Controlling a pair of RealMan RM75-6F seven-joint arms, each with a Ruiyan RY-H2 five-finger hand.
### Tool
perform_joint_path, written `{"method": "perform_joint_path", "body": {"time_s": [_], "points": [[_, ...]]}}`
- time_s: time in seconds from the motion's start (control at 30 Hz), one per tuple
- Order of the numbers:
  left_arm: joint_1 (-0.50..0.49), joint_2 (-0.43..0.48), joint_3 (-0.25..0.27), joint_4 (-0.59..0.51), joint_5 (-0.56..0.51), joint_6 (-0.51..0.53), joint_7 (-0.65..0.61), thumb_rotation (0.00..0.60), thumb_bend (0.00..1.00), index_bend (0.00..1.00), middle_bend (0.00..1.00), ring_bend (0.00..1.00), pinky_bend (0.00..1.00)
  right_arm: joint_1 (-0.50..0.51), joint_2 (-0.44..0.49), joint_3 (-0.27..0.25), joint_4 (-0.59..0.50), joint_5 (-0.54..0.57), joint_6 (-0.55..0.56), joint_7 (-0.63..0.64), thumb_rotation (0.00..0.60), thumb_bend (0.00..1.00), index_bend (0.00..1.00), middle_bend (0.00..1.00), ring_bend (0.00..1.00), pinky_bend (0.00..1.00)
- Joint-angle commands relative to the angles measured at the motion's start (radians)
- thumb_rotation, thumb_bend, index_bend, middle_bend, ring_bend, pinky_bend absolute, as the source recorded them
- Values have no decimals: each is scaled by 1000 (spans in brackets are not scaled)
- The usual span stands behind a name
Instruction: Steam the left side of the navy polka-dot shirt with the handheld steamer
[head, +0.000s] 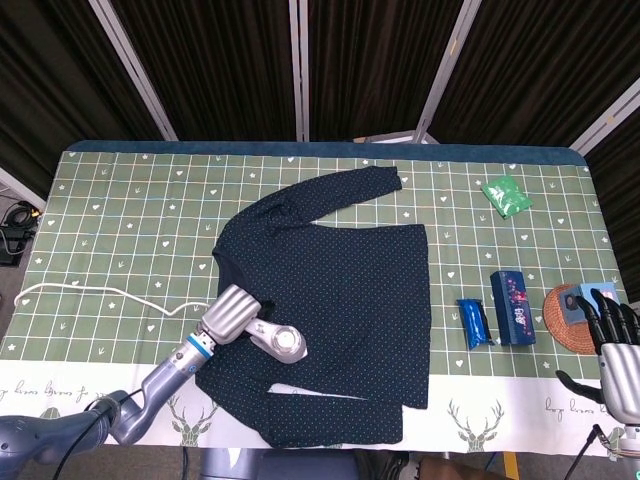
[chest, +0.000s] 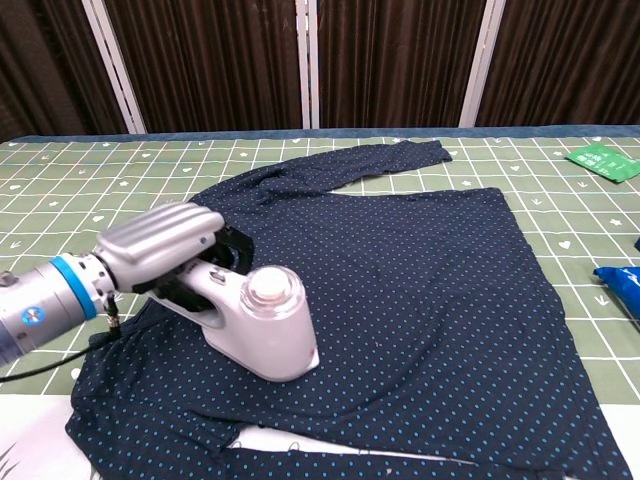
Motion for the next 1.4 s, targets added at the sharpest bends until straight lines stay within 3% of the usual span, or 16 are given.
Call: {"method": "perform_joint_path", "body": {"time_s": [0.03, 0.43, 0.9, 1.4], "points": [[6, 17, 0, 12, 2, 7, -11, 600, 525, 969, 878, 791, 1000, 1, 0, -1, -1, -2, -2, -1, 600, 0, 0, 0, 0, 0], [16, 6, 31, 43, 40, 27, -60, 600, 524, 969, 878, 791, 1000, -1, 1, -3, -4, -7, 1, 3, 600, 0, 0, 0, 0, 0], [35, -43, 102, 88, 143, 106, -95, 600, 523, 969, 879, 791, 1000, -6, 8, -3, -1, -13, 14, 22, 600, 0, 0, 0, 0, 0], [54, -27, 100, 126, 132, 116, -124, 600, 523, 969, 878, 791, 1000, -10, 10, -5, -4, -20, 21, 22, 600, 0, 0, 0, 0, 0]]}}
